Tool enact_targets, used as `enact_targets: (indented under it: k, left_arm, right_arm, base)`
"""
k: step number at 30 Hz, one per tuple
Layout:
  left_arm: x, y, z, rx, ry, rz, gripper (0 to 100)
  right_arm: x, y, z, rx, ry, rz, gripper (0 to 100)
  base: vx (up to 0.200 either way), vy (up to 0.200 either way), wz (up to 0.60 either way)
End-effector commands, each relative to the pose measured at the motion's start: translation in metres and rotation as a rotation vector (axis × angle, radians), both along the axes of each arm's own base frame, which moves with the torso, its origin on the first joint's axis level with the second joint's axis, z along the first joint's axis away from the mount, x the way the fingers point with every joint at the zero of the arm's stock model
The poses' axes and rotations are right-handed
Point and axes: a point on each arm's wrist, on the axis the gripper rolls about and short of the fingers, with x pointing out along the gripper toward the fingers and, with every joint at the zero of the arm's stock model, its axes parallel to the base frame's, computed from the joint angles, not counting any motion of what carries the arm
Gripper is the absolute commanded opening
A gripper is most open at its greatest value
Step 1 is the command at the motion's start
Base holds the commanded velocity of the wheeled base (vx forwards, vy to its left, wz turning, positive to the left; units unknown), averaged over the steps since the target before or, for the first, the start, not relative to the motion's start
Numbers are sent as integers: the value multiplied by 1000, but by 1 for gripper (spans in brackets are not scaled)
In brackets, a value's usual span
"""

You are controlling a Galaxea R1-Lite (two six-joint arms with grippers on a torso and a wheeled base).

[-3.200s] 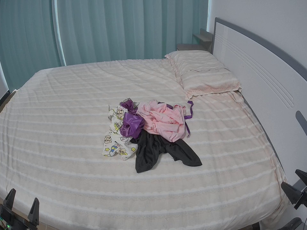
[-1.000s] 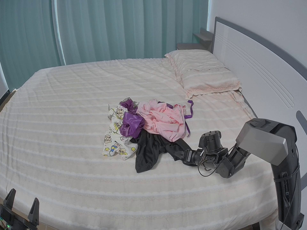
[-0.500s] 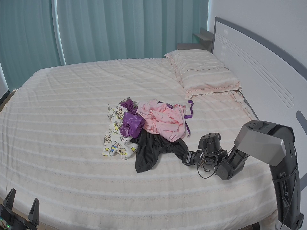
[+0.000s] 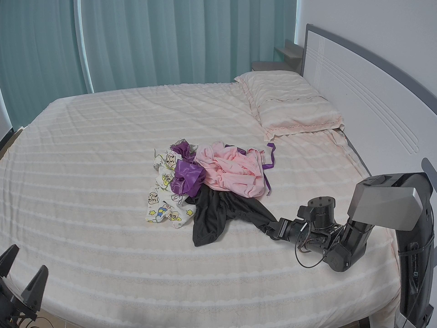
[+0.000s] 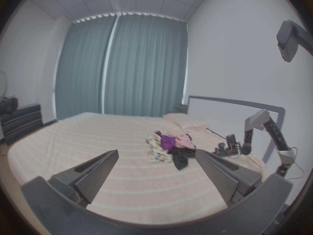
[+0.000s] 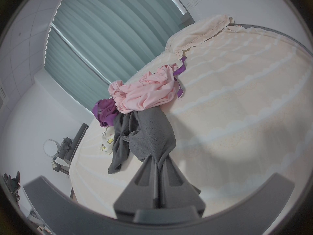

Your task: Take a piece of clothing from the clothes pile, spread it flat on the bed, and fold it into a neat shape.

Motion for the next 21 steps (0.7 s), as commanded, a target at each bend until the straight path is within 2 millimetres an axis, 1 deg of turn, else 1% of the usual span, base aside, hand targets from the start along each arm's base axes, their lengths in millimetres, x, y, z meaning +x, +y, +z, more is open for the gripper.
enact_targets:
  k: [1,3,6,7,8,9,12,15,16,17,18,19,20,21]
  left_arm:
    - [49,-5,2,-39,328,-238,100]
    - [65,-7,-1,-45,419,-283,100]
    - [92,-12,-10,-42,540,-315,100]
    - [95,-13,-11,-44,556,-317,100]
    - [108,-16,-16,-41,609,-332,100]
    - [117,-18,-19,-43,632,-340,100]
    - [143,-28,-27,-70,664,-367,100]
    - [171,-46,-41,-108,722,-391,100]
    - [174,-48,-43,-112,727,-388,100]
    - [188,-60,-52,-130,759,-371,100]
    - [195,-70,-59,-138,783,-358,100]
    - [196,-71,-60,-139,784,-358,100]
    - [213,-88,-71,-136,812,-316,100]
    - [223,-98,-78,-130,816,-280,100]
  right_arm:
    - [-23,-10,8,59,-19,-10,0]
    - [-25,-12,11,65,-35,-20,0]
    - [-32,-17,23,86,-81,-28,0]
    - [-34,-18,24,88,-82,-27,0]
    - [-39,-20,24,90,-79,-21,0]
    - [-41,-20,23,91,-80,-18,0]
    - [-45,-19,20,95,-82,-15,0]
    - [-46,-20,18,113,-68,-24,0]
    - [-46,-20,18,116,-67,-26,0]
    - [-47,-20,16,121,-55,-31,0]
    - [-48,-21,14,118,-46,-33,0]
    - [-49,-21,14,118,-46,-33,0]
    - [-51,-23,14,119,-40,-34,0]
    - [-51,-23,14,121,-35,-36,0]
  base:
    - [0,0,0]
    - [0,0,0]
    - [0,0,0]
    - [0,0,0]
    - [0,0,0]
    - [0,0,0]
    - [0,0,0]
    - [0,0,0]
    - [0,0,0]
    - [0,0,0]
    - [0,0,0]
    - [0,0,0]
    - [0,0,0]
    - [0,0,0]
